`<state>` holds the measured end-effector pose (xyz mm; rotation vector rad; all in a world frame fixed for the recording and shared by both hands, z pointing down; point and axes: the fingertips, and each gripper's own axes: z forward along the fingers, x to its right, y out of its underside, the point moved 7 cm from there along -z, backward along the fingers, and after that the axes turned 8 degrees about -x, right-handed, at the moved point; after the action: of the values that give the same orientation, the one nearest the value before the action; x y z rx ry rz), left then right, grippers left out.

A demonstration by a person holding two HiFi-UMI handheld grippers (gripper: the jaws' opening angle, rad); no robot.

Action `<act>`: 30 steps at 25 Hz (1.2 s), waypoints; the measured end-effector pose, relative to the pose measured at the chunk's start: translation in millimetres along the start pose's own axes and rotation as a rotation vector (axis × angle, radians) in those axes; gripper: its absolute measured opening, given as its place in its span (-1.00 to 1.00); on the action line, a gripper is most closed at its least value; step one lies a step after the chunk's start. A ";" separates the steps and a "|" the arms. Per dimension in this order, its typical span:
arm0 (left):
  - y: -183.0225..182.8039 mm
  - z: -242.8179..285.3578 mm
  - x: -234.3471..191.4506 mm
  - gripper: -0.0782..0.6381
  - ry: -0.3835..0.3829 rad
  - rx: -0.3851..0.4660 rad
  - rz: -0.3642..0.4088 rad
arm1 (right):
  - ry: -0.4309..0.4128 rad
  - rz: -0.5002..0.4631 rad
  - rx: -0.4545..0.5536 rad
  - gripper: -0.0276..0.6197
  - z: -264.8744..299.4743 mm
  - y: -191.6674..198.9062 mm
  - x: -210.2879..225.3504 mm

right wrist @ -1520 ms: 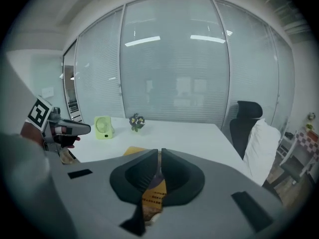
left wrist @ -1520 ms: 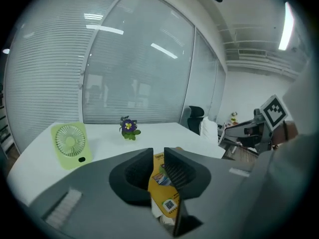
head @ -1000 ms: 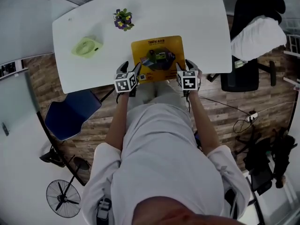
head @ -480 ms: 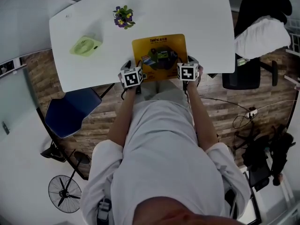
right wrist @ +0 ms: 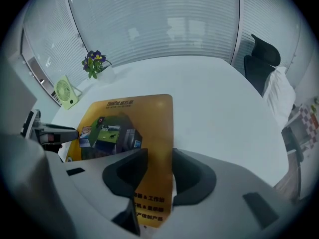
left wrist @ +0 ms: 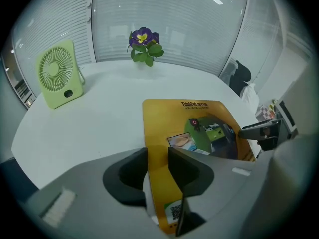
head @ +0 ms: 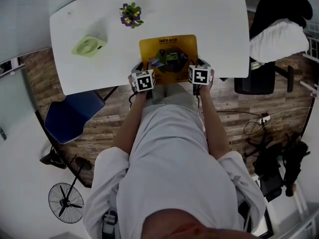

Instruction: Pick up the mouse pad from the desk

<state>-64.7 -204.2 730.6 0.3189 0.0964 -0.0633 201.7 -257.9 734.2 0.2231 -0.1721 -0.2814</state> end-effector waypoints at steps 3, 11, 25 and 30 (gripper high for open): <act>-0.8 -0.6 -3.3 -0.47 0.017 -0.003 -0.004 | -0.031 -0.003 -0.005 -0.59 -2.5 -2.1 -2.3; -1.7 0.0 -4.7 -0.67 0.119 -0.010 -0.046 | -0.142 -0.007 0.035 -0.78 -3.4 3.5 -1.2; -13.8 -33.9 6.2 -0.67 0.212 0.129 0.006 | -0.199 -0.021 0.199 -0.78 -49.1 -2.9 -5.3; -35.3 -64.9 10.6 -0.67 0.237 0.241 0.025 | -0.192 -0.035 0.293 -0.78 -80.3 -20.0 -0.7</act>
<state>-62.4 -217.6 657.3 0.5680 0.3209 -0.0121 211.8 -261.0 652.0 0.4904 -0.4007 -0.3120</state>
